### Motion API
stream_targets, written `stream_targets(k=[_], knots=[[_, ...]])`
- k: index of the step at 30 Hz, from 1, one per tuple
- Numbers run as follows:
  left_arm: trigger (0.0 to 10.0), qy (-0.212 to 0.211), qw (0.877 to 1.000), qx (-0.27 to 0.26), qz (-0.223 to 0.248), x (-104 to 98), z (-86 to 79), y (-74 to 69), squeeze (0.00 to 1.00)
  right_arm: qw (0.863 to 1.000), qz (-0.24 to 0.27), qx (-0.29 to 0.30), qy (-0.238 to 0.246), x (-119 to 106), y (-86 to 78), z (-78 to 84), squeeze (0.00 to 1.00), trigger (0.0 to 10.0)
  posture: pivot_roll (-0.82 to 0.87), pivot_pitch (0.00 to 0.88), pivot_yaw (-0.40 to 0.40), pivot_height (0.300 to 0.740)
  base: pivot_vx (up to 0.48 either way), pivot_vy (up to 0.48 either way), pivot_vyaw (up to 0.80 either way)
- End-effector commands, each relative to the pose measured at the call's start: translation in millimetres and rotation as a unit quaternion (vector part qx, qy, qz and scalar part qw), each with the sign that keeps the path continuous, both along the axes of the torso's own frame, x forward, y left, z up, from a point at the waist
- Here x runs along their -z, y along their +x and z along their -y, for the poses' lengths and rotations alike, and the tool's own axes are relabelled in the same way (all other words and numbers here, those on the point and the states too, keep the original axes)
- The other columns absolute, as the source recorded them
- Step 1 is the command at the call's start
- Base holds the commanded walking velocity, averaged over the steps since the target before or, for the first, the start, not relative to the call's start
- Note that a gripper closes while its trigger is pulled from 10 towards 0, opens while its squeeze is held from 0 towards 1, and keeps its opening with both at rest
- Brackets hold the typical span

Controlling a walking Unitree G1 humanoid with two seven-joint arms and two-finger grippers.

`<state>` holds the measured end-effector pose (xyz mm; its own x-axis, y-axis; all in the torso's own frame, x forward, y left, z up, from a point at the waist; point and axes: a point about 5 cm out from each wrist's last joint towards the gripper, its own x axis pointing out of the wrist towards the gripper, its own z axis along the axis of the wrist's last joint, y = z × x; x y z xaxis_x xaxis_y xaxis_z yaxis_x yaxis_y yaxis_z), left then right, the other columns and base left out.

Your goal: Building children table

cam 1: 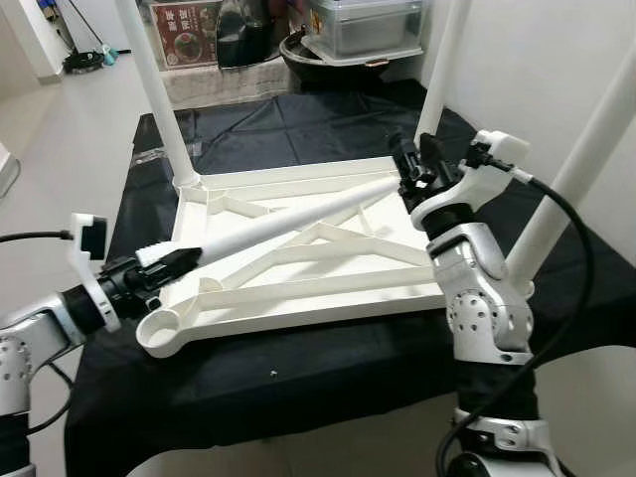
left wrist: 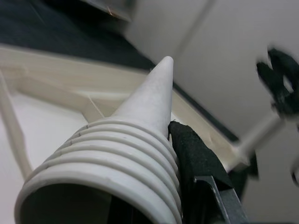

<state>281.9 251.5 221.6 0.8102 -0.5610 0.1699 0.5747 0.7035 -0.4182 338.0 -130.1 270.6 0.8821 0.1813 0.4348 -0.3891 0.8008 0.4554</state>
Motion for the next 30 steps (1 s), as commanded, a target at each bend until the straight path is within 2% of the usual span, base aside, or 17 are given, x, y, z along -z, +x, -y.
stream_targets(k=[1, 4, 7, 8, 10, 14, 15, 16, 17, 19, 20, 22, 24, 25, 30], knots=[[10.0, -0.025, 0.999, -0.019, 0.040, -15, 0.6, -1.2, 0.00, 0.999, -0.014, -0.025, 0.021, 5, -0.4, -2.3, 0.00, 10.0, 0.11, 0.081, -0.044, 0.740, 0.000, 0.000, 0.00], [10.0, -0.063, 0.995, -0.028, 0.072, -26, 11.7, -0.9, 0.00, 0.996, -0.043, -0.056, 0.053, 18, -0.7, -4.4, 0.00, 10.0, 0.11, 0.082, -0.044, 0.740, 0.000, 0.000, 0.00], [10.0, -0.077, 0.993, -0.032, 0.082, -29, 17.7, -0.8, 0.00, 0.993, -0.060, -0.073, 0.075, 25, -1.1, -6.1, 0.00, 10.0, 0.11, 0.080, -0.048, 0.740, 0.000, 0.000, 0.00], [10.0, -0.085, 0.992, -0.034, 0.089, -31, 25.0, -0.4, 0.00, 0.988, -0.075, -0.090, 0.102, 30, -1.7, -7.8, 1.00, 10.0, 0.11, 0.084, -0.049, 0.740, 0.000, 0.000, 0.00], [10.0, -0.109, 0.989, -0.030, 0.094, -31, 38.8, -0.5, 0.00, 0.976, -0.090, -0.138, 0.140, 37, -5.1, -14.5, 1.00, 10.0, 0.11, 0.087, -0.052, 0.740, 0.000, 0.000, 0.00], [10.0, -0.122, 0.988, -0.022, 0.094, -31, 45.4, -1.6, 0.00, 0.969, -0.094, -0.169, 0.155, 37, -7.8, -18.9, 1.00, 10.0, 0.11, 0.087, -0.052, 0.740, 0.000, 0.000, 0.00], [10.0, -0.126, 0.988, -0.017, 0.092, -29, 49.3, -2.4, 0.00, 0.965, -0.088, -0.190, 0.161, 35, -10.3, -21.9, 0.35, 10.0, 0.10, 0.086, -0.053, 0.740, 0.000, 0.000, 0.00], [10.0, -0.126, 0.988, -0.017, 0.092, -29, 49.3, -2.4, 0.00, 0.965, -0.088, -0.190, 0.161, 35, -10.3, -21.9, 0.35, 10.0, 0.10, 0.086, -0.053, 0.740, 0.000, 0.000, 0.00], [10.0, -0.127, 0.988, -0.001, 0.087, -27, 56.0, -4.2, 0.00, 0.956, -0.081, -0.225, 0.172, 31, -14.3, -26.8, 0.00, 10.0, 0.10, 0.086, -0.054, 0.740, 0.000, 0.000, 0.00], [10.0, -0.142, 0.986, 0.032, 0.078, -23, 69.3, -9.0, 0.00, 0.937, -0.067, -0.287, 0.187, 26, -22.8, -34.3, 0.00, 10.0, 0.10, 0.087, -0.053, 0.740, 0.000, 0.000, 0.00], [10.0, -0.142, 0.986, 0.032, 0.078, -23, 69.3, -9.0, 0.00, 0.937, -0.067, -0.287, 0.187, 26, -22.8, -34.3, 0.00, 10.0, 0.10, 0.087, -0.053, 0.740, 0.000, 0.000, 0.00], [10.0, -0.143, 0.985, 0.062, 0.068, -19, 80.2, -14.1, 0.00, 0.926, -0.061, -0.325, 0.183, 25, -28.9, -38.7, 0.00, 10.0, 0.10, 0.088, -0.055, 0.740, 0.000, 0.000, 0.00], [10.0, -0.144, 0.985, 0.072, 0.065, -18, 83.3, -15.9, 0.00, 0.923, -0.060, -0.334, 0.180, 25, -30.3, -39.9, 0.00, 10.0, 0.10, 0.088, -0.054, 0.740, 0.000, 0.000, 0.00], [10.0, -0.141, 0.984, 0.091, 0.054, -13, 90.9, -20.0, 0.00, 0.919, -0.063, -0.346, 0.177, 25, -32.0, -42.1, 0.00, 10.0, 0.10, 0.090, -0.054, 0.740, 0.000, 0.000, 0.00], [10.0, -0.144, 0.984, 0.101, 0.043, -8, 96.4, -22.1, 0.00, 0.915, -0.067, -0.356, 0.177, 26, -32.9, -44.4, 0.00, 10.0, 0.10, 0.090, -0.051, 0.740, 0.000, 0.000, 0.00]])
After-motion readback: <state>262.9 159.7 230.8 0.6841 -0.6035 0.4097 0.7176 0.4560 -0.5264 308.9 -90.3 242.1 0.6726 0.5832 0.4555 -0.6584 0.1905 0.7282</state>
